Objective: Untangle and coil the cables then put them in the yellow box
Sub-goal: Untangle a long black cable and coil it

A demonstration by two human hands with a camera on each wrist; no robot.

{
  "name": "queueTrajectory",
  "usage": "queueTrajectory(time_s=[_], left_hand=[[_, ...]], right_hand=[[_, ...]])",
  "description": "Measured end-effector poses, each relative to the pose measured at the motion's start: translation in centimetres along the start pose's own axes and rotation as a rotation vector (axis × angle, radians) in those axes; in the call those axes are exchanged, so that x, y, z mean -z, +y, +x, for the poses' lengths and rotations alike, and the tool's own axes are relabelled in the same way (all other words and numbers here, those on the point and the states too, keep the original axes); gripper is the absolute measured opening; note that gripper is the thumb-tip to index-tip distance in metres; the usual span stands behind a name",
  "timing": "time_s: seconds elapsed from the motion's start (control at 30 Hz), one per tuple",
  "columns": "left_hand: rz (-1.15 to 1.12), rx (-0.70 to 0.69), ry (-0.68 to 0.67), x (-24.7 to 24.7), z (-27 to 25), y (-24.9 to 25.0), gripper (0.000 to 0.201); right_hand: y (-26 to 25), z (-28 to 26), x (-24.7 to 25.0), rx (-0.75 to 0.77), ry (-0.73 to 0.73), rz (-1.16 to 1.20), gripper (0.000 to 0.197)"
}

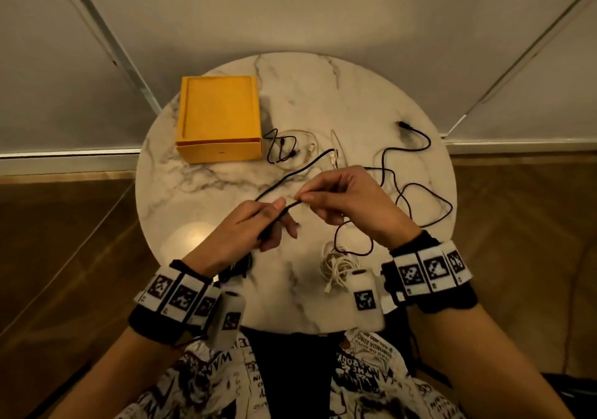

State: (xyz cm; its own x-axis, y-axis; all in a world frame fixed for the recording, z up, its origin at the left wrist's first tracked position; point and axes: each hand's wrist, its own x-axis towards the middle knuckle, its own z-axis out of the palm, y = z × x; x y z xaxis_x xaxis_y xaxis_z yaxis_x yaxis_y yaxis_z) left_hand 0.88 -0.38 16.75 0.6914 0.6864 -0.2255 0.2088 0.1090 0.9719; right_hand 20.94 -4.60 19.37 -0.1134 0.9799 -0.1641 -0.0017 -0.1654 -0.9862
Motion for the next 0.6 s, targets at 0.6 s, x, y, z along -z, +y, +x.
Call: queueTrajectory(time_s=[0.6], left_hand=[[-0.721, 0.052, -0.014, -1.5, 1.2, -0.2, 0.045]], right_hand=[[2.0, 1.4, 0.4, -0.002, 0.270, 0.415, 0.012]])
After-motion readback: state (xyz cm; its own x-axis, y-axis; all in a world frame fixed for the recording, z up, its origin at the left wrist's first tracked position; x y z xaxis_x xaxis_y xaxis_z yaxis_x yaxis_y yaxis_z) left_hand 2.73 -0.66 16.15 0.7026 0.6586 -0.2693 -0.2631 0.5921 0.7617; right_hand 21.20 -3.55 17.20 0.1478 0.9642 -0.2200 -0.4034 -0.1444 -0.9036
